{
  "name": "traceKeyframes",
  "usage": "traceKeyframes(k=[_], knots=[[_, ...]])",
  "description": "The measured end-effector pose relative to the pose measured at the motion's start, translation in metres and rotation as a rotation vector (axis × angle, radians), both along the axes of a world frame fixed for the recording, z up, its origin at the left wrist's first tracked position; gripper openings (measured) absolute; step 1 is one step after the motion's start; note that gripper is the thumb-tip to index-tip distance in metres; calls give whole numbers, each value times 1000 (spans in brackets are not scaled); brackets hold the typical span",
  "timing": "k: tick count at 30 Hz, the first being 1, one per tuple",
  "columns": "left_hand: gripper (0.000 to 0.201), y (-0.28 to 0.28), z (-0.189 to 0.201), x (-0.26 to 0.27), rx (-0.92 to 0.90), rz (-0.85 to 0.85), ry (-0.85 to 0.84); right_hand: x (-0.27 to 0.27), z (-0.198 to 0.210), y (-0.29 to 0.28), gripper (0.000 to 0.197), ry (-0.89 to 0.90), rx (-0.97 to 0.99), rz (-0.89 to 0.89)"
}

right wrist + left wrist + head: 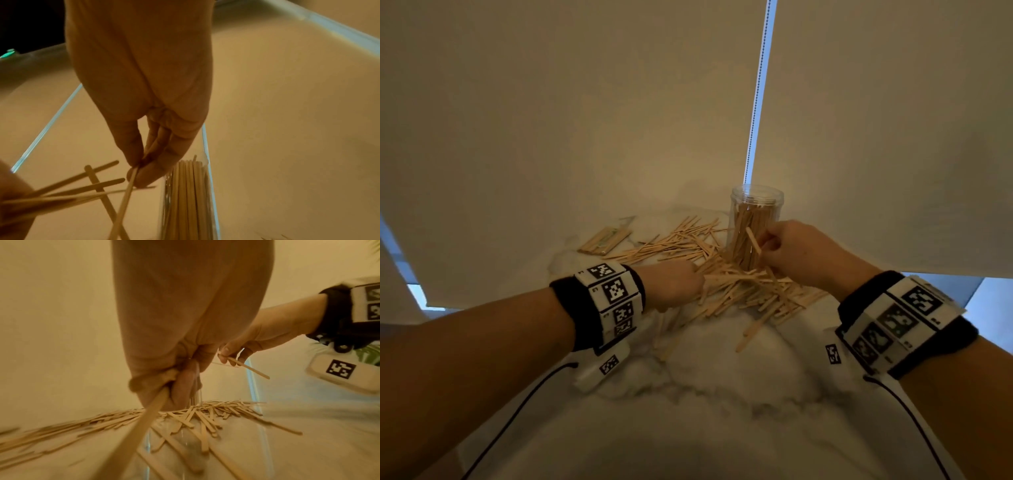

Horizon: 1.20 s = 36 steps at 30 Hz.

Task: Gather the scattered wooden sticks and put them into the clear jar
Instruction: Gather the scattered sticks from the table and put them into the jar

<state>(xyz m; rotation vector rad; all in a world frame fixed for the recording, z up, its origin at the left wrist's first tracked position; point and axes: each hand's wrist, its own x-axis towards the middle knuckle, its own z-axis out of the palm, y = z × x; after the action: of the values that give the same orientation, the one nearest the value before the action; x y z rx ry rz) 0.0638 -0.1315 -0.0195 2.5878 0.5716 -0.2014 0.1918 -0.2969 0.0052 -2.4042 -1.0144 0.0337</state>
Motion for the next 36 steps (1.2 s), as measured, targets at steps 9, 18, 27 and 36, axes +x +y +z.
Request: traceKeyframes(k=[9, 18, 27, 36], knots=[[35, 10, -4, 10, -507, 112, -366, -7, 17, 13, 10, 0, 316, -11], [32, 12, -2, 26, -686, 90, -644, 3, 12, 56, 3, 7, 352, 41], [34, 17, 11, 45, -909, 211, -795, 10, 15, 76, 24, 190, 533, 31], [32, 17, 15, 60, -854, 108, -739, 14, 17, 72, 9, 246, 570, 21]])
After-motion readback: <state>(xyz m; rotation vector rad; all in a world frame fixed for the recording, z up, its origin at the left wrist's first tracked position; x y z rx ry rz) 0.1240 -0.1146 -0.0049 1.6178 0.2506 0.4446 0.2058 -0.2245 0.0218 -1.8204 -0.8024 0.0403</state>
